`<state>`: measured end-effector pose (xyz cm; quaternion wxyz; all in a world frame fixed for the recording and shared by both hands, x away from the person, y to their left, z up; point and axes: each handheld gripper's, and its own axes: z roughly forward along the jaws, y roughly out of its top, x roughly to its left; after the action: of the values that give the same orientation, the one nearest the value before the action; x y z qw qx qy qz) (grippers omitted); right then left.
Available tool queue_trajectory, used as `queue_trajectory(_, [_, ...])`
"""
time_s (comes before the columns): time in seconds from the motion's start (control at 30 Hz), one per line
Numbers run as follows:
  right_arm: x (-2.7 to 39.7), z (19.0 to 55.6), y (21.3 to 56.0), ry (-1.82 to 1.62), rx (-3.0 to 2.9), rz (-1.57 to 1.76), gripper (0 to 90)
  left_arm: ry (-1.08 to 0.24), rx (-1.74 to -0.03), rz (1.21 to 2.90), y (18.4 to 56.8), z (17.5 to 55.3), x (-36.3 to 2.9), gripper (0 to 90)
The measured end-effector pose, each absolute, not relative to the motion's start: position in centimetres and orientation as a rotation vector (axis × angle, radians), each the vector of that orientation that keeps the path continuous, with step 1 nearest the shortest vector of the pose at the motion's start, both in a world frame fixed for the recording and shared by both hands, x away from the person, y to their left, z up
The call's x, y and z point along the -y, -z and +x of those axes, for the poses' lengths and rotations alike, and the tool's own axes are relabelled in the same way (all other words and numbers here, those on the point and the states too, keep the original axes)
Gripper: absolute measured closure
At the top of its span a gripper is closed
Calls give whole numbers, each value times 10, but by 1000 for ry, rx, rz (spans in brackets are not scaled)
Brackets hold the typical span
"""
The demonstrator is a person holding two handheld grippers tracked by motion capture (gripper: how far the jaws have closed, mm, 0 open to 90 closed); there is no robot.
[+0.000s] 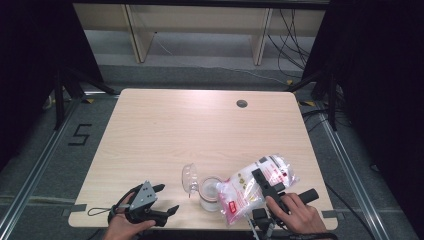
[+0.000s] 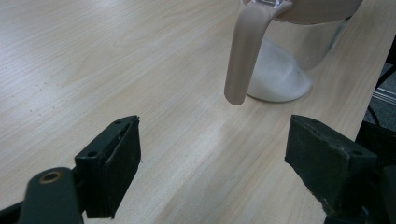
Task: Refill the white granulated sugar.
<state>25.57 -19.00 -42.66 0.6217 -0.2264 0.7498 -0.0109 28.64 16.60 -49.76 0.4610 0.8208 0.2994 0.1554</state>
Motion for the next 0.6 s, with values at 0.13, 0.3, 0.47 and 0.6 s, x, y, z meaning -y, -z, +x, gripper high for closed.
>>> queue_trajectory(0.13, [190,256,426,32,-1728,-521,579,-382,-736,2019,498,286,-166,179])
queue_trajectory(0.3, [191,256,427,21,-1733,-506,580,-382,-737,2019,498,286,-166,179])
queue_trajectory(0.47, [192,256,427,32,-1728,-502,580,-373,-737,2014,497,286,-166,180])
queue_trajectory(0.6, [192,256,427,33,-1728,-500,581,-378,-733,2022,497,287,-166,180])
